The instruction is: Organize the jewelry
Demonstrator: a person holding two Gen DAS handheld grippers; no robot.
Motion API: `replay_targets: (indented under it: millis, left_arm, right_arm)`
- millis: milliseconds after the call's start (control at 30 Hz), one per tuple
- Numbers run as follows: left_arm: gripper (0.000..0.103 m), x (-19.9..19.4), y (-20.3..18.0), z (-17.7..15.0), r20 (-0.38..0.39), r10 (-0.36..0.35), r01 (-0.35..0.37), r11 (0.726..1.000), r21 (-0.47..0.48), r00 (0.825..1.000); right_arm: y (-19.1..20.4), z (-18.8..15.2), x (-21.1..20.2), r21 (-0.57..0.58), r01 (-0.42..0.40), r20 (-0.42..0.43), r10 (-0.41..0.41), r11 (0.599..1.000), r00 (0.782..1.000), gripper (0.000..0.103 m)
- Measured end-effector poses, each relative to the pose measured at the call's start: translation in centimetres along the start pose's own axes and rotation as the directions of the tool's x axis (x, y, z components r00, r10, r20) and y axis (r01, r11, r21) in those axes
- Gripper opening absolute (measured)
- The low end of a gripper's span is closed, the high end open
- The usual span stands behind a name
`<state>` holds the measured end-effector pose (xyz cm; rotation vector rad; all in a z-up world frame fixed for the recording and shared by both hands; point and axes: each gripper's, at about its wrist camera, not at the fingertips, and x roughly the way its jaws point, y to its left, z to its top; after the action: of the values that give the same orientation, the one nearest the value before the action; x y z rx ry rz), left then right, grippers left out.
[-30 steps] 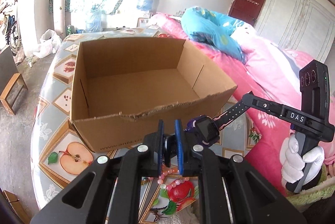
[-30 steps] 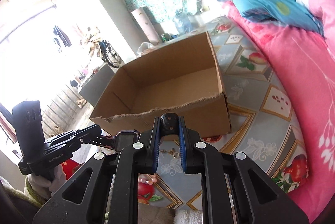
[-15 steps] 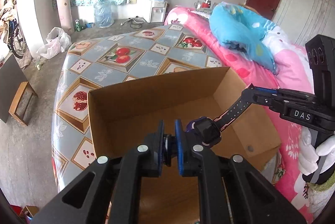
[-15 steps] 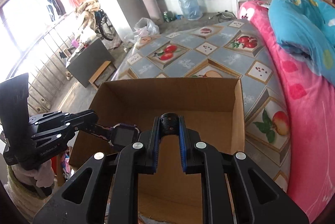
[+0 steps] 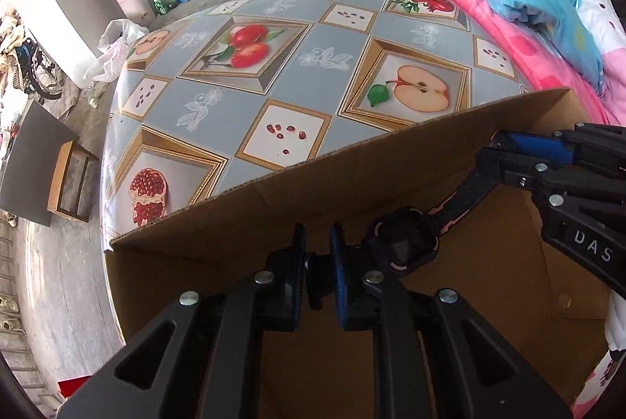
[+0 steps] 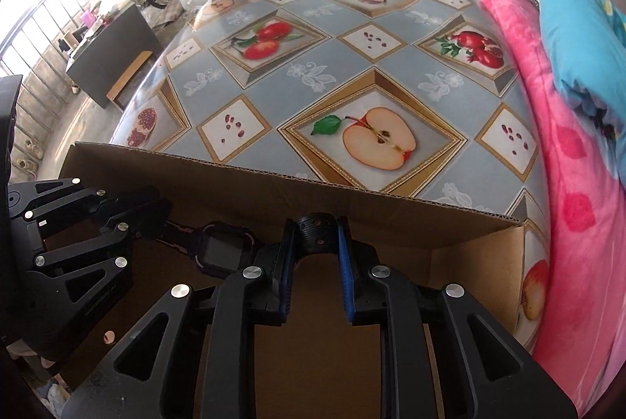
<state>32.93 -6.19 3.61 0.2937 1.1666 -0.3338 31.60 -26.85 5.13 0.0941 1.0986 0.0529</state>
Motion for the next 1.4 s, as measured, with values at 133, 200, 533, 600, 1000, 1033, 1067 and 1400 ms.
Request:
replay_targets:
  millis: [133, 200, 533, 600, 1000, 1033, 1067, 1400]
  left_arm:
    - [0.023, -0.3, 0.1, 0.0, 0.011, -0.005, 0.005, 1.0, -0.007, 1.0]
    - [0.029, -0.6, 0.0, -0.2, 0.024, 0.004, -0.004, 1.0, 0.004, 1.0]
    - [0.04, -5.3, -0.5, -1.7, 0.161, 0.004, -0.01, 0.999, 0.036, 0.987]
    - [0.04, -7.0, -0.3, -2.3, 0.208, -0.01, 0.003, 1.0, 0.031, 0.978]
    - [0.054, -20.2, 1.8, -16.2, 0.557, -0.114, 0.148, 0.989, -0.016, 0.823]
    - [0.056, -20.6, 1.9, -17.9, 0.569, -0.11, 0.15, 0.988, -0.024, 0.815]
    - [0.057, -20.8, 1.8, -19.6, 0.578, -0.1, 0.145, 0.989, -0.033, 0.81]
    - [0.059, -14.2, -4.8, -30.5, 0.431, -0.095, 0.135, 0.989, -0.063, 0.897]
  right_arm:
    - [0.1, -0.3, 0.2, -0.022, 0.033, -0.002, -0.033, 0.999, 0.999, 0.032]
    - [0.0, -0.5, -0.1, -0.029, 0.057, 0.01, -0.056, 0.998, 0.998, 0.036]
    - [-1.6, -0.6, -4.2, 0.034, 0.041, 0.093, -0.044, 0.999, 0.995, 0.034]
    - [-1.9, -0.8, -5.6, 0.044, 0.028, 0.121, -0.034, 0.999, 0.992, 0.034]
    - [-2.9, -12.4, -17.9, 0.047, -0.089, 0.417, 0.061, 0.995, 0.907, 0.042]
    - [-3.0, -14.0, -18.5, 0.047, -0.092, 0.433, 0.063, 0.995, 0.899, 0.043]
    - [-2.9, -15.8, -18.8, 0.047, -0.092, 0.443, 0.062, 0.995, 0.894, 0.043]
    - [-0.6, -28.3, -12.6, 0.146, -0.185, 0.31, 0.133, 0.972, 0.941, 0.043]
